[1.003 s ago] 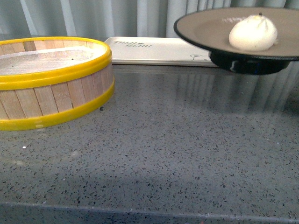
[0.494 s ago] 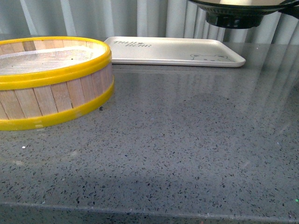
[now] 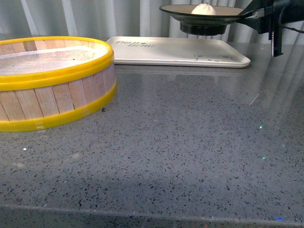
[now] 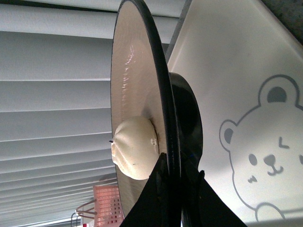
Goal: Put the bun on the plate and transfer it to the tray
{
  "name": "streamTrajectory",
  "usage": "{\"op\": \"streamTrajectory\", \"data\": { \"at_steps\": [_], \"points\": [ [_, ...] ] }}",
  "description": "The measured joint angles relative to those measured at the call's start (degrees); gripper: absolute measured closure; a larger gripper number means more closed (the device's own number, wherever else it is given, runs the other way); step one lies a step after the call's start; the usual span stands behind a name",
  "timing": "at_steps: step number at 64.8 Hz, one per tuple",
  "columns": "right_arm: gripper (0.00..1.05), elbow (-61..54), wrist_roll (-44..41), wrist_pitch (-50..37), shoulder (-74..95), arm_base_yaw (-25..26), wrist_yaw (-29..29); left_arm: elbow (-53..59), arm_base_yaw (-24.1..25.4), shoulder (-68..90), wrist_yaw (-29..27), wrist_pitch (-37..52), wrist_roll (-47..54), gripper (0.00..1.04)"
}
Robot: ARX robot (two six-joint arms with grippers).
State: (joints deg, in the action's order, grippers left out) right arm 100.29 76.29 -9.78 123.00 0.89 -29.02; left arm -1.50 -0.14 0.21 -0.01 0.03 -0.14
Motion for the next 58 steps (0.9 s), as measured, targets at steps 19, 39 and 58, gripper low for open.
{"op": "streamTrajectory", "data": {
  "at_steps": [19, 39, 58],
  "points": [
    [1.02, 11.32, 0.42, 4.15, 10.12, -0.98, -1.07, 0.00, 0.00, 0.02, 0.00, 0.00, 0.00, 0.07],
    [1.02, 13.25, -0.61, 5.57, 10.91, -1.53, -1.29, 0.00, 0.00, 0.00, 0.00, 0.00, 0.00, 0.07],
    [1.02, 12.83, -2.21, 7.19, 10.93, -1.79, -1.38, 0.00, 0.00, 0.00, 0.00, 0.00, 0.00, 0.07]
  ]
}}
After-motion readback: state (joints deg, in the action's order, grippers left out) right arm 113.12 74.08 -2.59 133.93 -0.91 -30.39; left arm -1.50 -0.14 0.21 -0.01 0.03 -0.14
